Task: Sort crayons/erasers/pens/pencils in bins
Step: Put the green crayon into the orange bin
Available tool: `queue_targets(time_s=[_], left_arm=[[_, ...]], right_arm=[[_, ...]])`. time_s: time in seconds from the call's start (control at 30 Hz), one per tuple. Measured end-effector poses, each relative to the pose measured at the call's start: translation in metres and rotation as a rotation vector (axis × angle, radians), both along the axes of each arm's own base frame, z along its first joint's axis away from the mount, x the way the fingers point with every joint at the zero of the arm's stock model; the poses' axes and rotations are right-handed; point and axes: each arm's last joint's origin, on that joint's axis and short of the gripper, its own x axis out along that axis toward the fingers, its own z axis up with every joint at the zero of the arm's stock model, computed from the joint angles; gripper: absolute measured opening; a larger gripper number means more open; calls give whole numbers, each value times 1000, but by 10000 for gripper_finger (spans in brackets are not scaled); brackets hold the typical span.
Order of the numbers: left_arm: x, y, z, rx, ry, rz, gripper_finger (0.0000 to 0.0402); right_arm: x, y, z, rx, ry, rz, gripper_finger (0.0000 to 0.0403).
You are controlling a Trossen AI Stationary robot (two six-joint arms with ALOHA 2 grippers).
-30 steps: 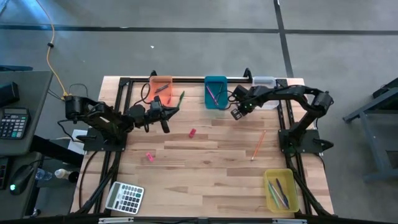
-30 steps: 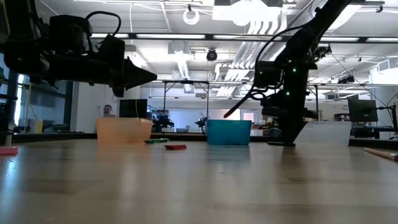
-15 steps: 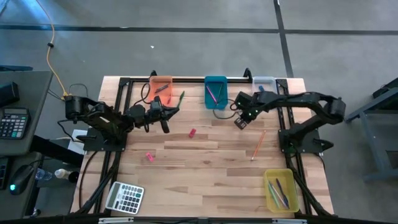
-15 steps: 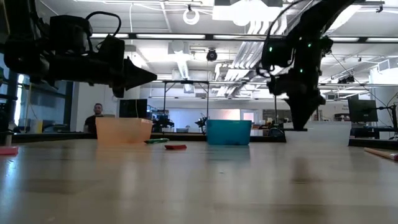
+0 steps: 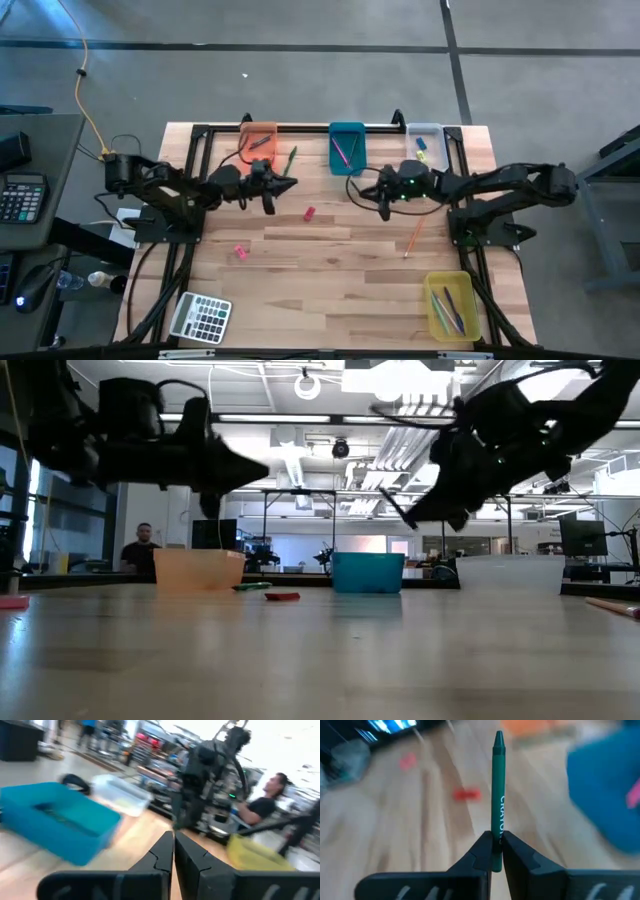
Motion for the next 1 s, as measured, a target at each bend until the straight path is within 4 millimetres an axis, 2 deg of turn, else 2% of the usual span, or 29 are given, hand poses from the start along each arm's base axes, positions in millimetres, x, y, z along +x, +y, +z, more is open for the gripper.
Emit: queue_targets(time_s=[0.1,0.3,0.43,0.53,0.77,1.0], left_arm=[[17,-3,9,-4,9,-56,21],[53,-6,36,50,33,-76,70],[70,-9,57,87,-18,-99,106],[80,-9,66,103,-42,-107,133],[112,-12,66,105,-35,-138,184],[141,-15,71,134,-56,-178,202]], right_arm=[[2,-1,8,-82,-135,34,20],[5,-1,23,-179,-289,98,20],[6,1,29,-201,-350,133,20],[7,5,33,-232,-389,161,20],[11,15,41,-238,-456,203,20],[13,20,43,-241,-463,200,20]])
